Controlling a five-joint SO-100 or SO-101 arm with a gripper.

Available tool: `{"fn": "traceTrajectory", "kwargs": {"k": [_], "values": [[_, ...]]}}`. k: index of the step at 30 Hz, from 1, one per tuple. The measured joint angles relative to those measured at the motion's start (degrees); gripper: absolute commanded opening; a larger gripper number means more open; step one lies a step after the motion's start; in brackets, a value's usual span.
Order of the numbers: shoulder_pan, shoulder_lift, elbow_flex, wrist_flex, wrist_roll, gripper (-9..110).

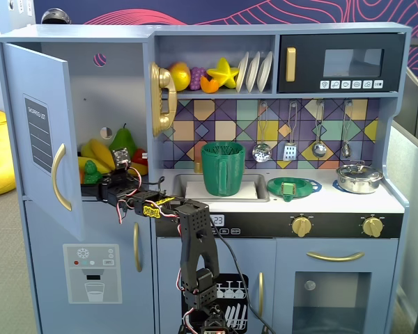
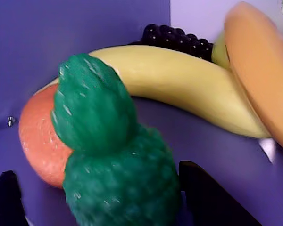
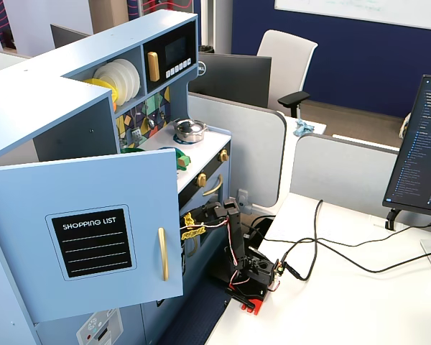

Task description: Pick up the green pineapple from the left cabinet and place it in the green recipient

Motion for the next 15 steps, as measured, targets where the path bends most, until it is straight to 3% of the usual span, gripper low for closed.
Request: {"fn": "traceTrajectory", "kwargs": {"k": [2,11,15], "values": [[0.1,-1.1,-1.3,0.0,0.0,0],[-0.3,-1.2,-2.5,1.8,-3.3,0],[-1.8,4.5,0.7,4.6,-10.9,0]]}}
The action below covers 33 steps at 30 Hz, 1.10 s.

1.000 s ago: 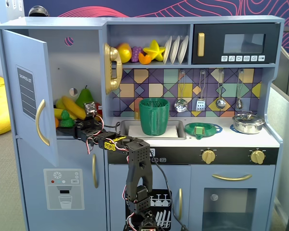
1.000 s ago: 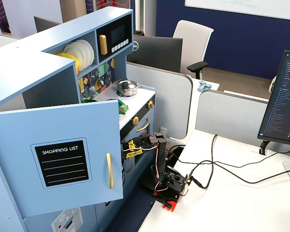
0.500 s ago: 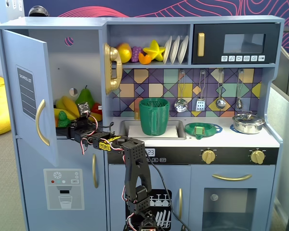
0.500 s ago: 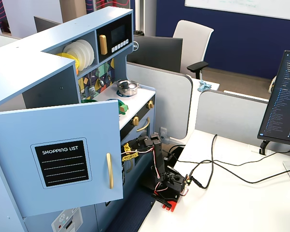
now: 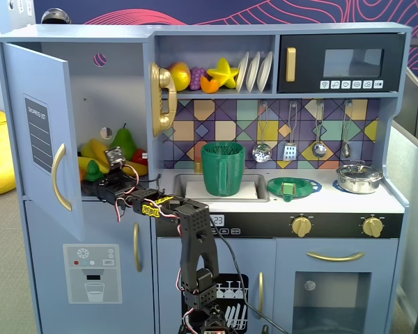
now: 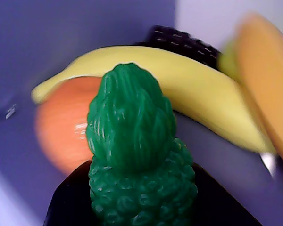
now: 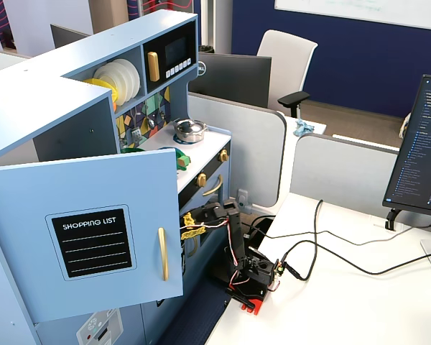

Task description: Pick up the green pineapple from the left cabinet and place it in the green recipient

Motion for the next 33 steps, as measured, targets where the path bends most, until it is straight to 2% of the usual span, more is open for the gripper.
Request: {"fn": "traceTrajectory", "kwargs": {"k": [5,12,15,19,22,26,29,33], "values": [[-2.5,16.8,10.5,8.8,-7.6,0],[-3.4,47.9,23.0,24.3,-3.9,0],[-1.2,61.0,24.7,32.3,-1.4,0],[8.4,75.6,24.4,45.2,1.5,0],[19.0,78.6,22.0,50.2,4.1,0],[33.6,75.0,18.7,50.5,5.8,0],[41.7,67.9,16.5,47.0,7.0,0],[46.1,54.6,13.4,37.4,6.9,0]]}}
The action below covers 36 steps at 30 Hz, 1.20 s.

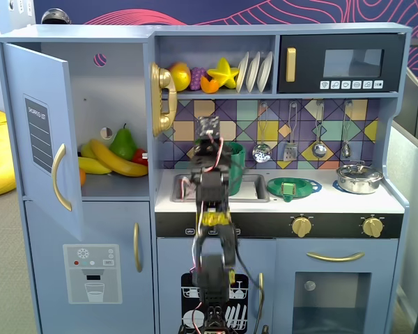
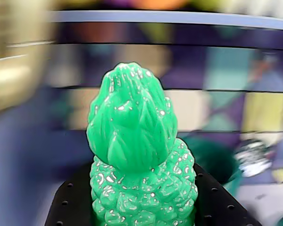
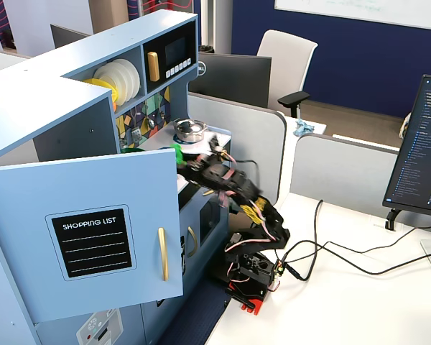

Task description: Pick up the green pineapple from the left cabinet and place it in the green recipient

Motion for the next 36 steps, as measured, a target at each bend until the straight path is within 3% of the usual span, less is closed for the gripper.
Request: {"fn": "traceTrajectory", "kwargs": {"k": [4,13,15,17,20,29,36], "values": [[0.7,-12.8,-5.7,-6.3,-1.3,0],[0.9,-38.6,-26.2,-8.3,-3.7,2],[1.2,-42.3,-29.2,-8.3,-4.0,12],[1.5,-44.1,-30.5,-8.3,-4.0,31],[2.1,-44.6,-30.7,-8.3,-0.3,39],[4.7,-42.9,-29.1,-8.3,2.6,38],[1.5,-18.5,-7.0,-1.4,1.1,36]]}}
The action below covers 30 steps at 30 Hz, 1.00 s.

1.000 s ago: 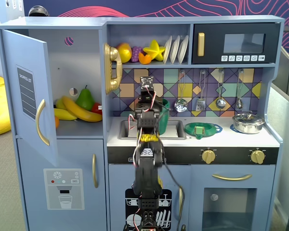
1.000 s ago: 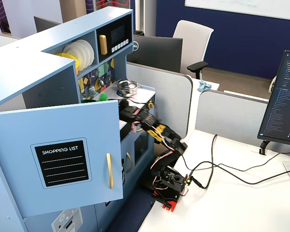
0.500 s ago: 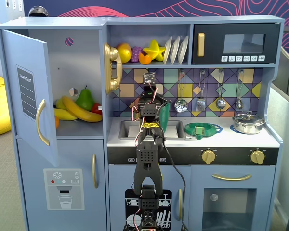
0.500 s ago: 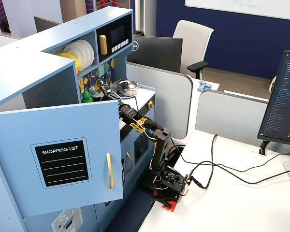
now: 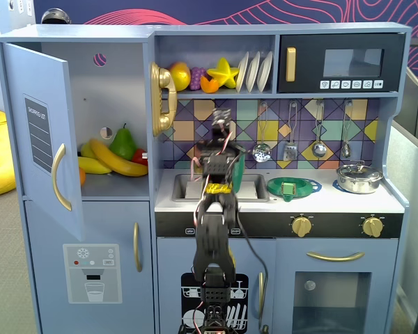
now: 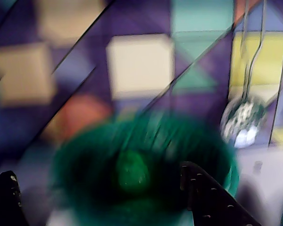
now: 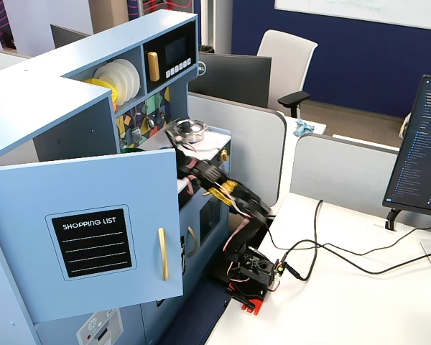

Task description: Pick up the green pineapple from the left cabinet and place it in the green recipient

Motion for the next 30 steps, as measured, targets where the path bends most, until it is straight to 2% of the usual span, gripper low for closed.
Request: {"fn": "traceTrajectory", "kwargs": {"k": [5,15,19,26,28,30], "values": [[-0.6,20.1,22.1,8.3,-1.4,36],[-1.8,49.0,53.3,37.7,2.5,29],[-1.6,54.0,60.3,45.8,5.1,30],[0.5,57.5,68.8,50.8,4.0,30],[0.8,58.0,70.6,51.2,4.0,23],[1.1,58.0,71.9,51.2,3.8,8]]}}
